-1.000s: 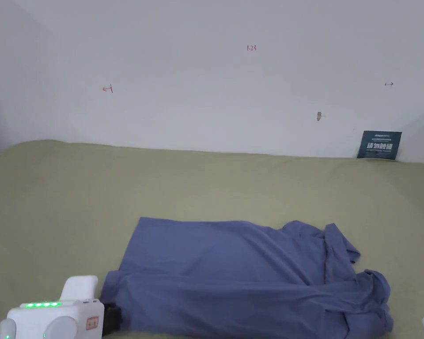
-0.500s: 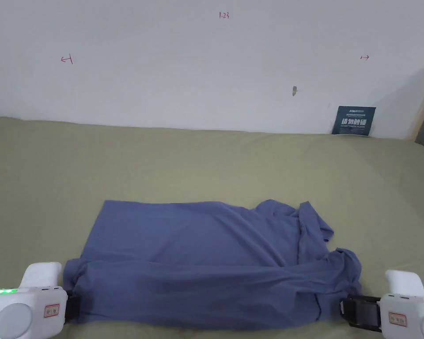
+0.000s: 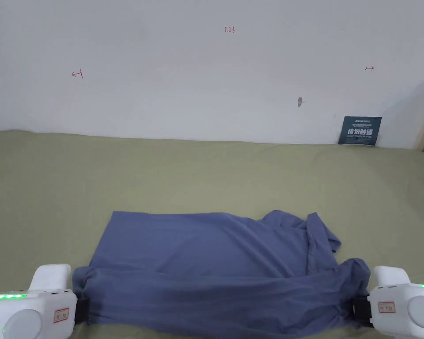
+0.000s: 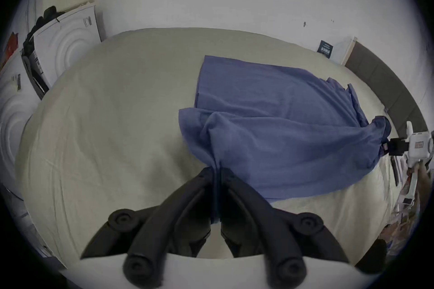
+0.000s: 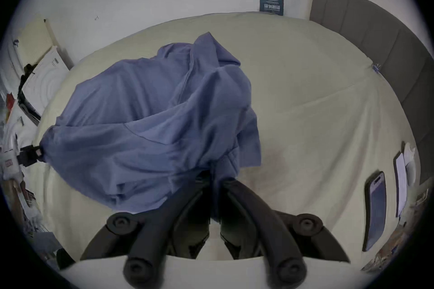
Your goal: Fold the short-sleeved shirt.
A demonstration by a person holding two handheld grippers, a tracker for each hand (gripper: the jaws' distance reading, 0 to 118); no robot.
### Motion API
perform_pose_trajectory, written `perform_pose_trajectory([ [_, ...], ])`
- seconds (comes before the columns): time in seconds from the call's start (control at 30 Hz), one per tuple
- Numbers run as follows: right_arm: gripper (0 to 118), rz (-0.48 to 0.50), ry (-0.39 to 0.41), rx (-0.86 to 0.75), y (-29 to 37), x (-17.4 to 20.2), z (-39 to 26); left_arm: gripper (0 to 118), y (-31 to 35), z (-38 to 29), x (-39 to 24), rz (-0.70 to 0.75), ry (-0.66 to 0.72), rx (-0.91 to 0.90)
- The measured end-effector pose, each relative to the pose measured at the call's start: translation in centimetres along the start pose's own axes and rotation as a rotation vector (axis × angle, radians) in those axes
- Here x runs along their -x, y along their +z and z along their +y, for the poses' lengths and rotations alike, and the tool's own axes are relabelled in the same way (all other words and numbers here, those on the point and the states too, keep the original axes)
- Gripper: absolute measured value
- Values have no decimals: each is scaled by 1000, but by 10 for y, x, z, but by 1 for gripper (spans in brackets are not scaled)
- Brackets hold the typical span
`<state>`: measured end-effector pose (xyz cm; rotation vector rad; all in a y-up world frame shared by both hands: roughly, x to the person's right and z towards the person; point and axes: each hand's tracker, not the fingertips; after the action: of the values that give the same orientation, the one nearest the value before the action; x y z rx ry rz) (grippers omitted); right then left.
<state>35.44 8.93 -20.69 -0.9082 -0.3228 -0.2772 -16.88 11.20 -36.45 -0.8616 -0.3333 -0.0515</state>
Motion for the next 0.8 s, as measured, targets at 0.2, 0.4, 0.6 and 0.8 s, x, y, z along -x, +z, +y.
perform_pose_trajectory([
  [0.2,6,49,-18,-32,40,-9,-14,6,21,-2,9,-16,-27,-18],
  [0.4,6,60,-31,-23,67,-16,-43,6,37,-21,22,-37,-6,0],
  [0.6,6,33,-49,1,80,-20,-69,6,60,-50,20,-47,-19,13],
  [0.8,6,-3,-71,63,85,-32,-99,6,66,-80,30,-62,5,61],
])
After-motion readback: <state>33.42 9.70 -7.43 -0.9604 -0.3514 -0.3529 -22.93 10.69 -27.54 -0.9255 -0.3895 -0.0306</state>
